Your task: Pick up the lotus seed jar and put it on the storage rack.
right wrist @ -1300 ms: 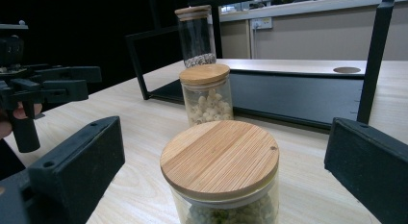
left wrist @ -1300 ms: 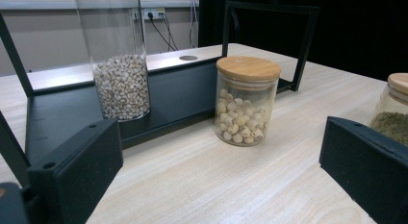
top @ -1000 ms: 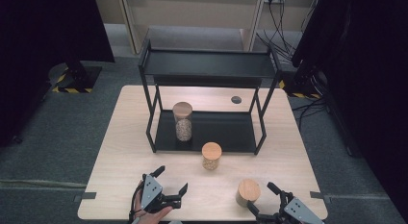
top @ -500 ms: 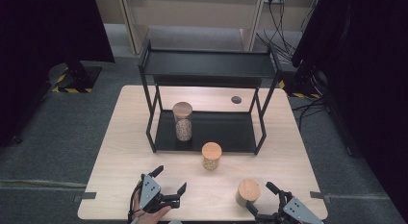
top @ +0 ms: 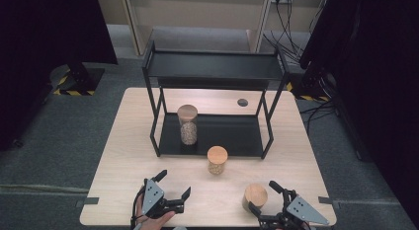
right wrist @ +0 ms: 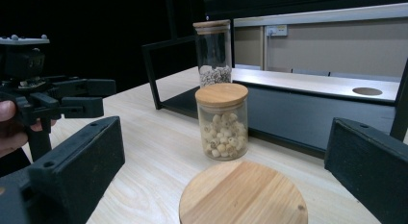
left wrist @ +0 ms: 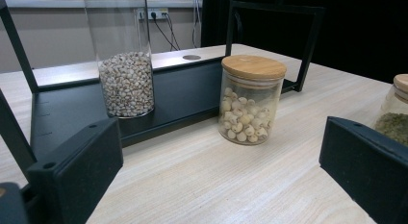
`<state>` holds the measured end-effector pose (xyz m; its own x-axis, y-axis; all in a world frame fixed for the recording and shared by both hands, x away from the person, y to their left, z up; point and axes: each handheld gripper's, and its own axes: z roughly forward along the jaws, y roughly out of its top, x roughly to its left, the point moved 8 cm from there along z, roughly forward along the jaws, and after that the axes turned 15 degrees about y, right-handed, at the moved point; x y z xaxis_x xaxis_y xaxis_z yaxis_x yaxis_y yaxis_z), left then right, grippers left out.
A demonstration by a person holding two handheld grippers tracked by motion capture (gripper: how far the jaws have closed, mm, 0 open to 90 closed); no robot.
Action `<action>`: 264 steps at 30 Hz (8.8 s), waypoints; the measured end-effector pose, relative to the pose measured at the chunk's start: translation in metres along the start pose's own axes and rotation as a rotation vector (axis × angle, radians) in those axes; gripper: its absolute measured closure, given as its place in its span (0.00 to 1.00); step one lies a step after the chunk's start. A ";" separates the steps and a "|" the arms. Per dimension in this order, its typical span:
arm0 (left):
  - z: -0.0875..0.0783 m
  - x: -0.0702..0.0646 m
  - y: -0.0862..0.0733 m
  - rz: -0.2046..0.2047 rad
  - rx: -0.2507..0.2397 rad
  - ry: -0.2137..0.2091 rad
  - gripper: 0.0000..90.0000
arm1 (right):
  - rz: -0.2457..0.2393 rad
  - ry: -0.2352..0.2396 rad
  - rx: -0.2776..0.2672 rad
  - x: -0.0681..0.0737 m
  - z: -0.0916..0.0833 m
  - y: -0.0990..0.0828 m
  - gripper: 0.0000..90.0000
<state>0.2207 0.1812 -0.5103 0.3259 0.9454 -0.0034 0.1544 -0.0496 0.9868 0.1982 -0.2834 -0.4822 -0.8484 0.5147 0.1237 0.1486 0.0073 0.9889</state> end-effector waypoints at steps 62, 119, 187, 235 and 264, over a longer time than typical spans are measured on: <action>0.000 0.004 0.000 -0.003 0.002 0.006 0.01 | -0.127 0.127 0.216 -0.093 0.116 0.080 0.03; 0.000 0.005 0.000 -0.003 -0.007 0.009 0.01 | -0.117 0.302 0.453 -0.108 0.178 0.054 0.09; -0.001 0.006 0.000 -0.003 -0.010 0.004 0.01 | -0.053 0.082 0.463 -0.129 0.234 0.094 0.26; -0.001 0.007 0.000 -0.002 -0.011 0.008 0.01 | -0.020 -0.013 0.347 -0.110 0.212 0.099 0.06; -0.001 0.006 -0.001 0.000 -0.011 0.009 0.01 | -0.032 0.087 0.179 -0.073 0.145 0.108 0.03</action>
<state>0.2221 0.1871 -0.5109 0.3173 0.9483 -0.0015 0.1442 -0.0466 0.9885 0.3501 -0.1961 -0.3960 -0.8935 0.4362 0.1067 0.2023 0.1788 0.9629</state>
